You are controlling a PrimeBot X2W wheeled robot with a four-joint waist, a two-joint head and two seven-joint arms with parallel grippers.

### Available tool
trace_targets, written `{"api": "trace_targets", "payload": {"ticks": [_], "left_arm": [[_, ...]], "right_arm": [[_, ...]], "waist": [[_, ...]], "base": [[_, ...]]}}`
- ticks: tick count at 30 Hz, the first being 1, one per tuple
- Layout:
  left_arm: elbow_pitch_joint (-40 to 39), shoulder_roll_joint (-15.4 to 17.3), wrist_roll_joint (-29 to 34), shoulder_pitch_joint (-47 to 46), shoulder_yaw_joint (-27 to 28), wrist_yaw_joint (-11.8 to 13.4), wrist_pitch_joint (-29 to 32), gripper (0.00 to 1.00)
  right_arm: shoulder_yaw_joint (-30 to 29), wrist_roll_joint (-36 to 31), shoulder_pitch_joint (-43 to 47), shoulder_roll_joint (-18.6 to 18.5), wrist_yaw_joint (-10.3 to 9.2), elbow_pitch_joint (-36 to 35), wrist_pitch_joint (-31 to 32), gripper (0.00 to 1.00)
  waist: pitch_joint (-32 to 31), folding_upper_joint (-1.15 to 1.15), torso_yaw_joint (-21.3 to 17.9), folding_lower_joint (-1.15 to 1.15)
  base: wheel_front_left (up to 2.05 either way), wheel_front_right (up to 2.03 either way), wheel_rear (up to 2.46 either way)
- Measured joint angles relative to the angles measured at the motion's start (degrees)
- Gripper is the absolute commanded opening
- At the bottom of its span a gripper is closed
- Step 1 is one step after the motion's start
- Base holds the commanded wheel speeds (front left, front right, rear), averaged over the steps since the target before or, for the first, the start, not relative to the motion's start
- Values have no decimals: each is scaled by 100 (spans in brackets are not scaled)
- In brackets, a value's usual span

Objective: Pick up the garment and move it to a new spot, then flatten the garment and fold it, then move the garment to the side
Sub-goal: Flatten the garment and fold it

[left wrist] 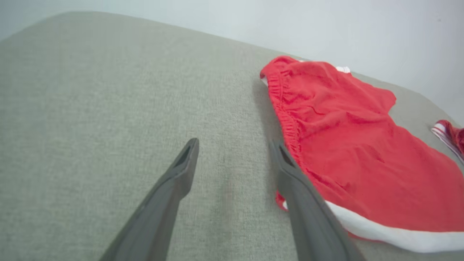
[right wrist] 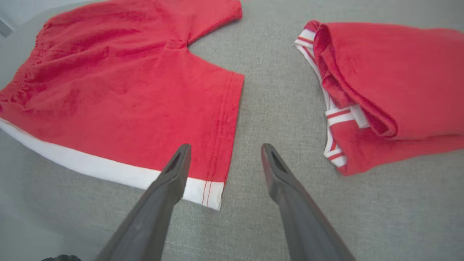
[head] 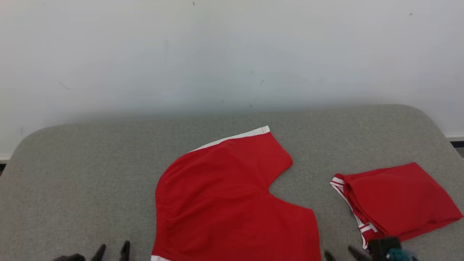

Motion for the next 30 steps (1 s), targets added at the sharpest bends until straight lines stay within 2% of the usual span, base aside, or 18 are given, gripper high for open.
{"api": "trace_targets", "payload": {"ticks": [3,8,13,25,30], "left_arm": [[-214,46,55,1,293,326,-209,100],[-742,69,403,-2,406,764,-263,100],[-1211,46,647,38,494,833,-302,100],[-1825,-33,891,786,823,887,-302,100],[-1958,-83,1056,1074,1251,888,-292,100]], "right_arm": [[-219,-57,-275,46,-87,-8,-234,100],[-463,-427,-543,101,-179,-110,-809,100],[-651,-703,-894,435,-252,-154,-1379,100],[-1083,-714,-868,608,-274,226,-1689,100],[-1168,-714,-866,702,-276,180,-1791,100]], "waist": [[-84,0,-10,0],[-218,0,-13,0],[-343,0,-33,0],[-386,0,-30,0],[-331,0,-16,0]], "base": [[0,0,0],[0,0,0],[0,0,0],[0,0,0],[0,0,0]]}}
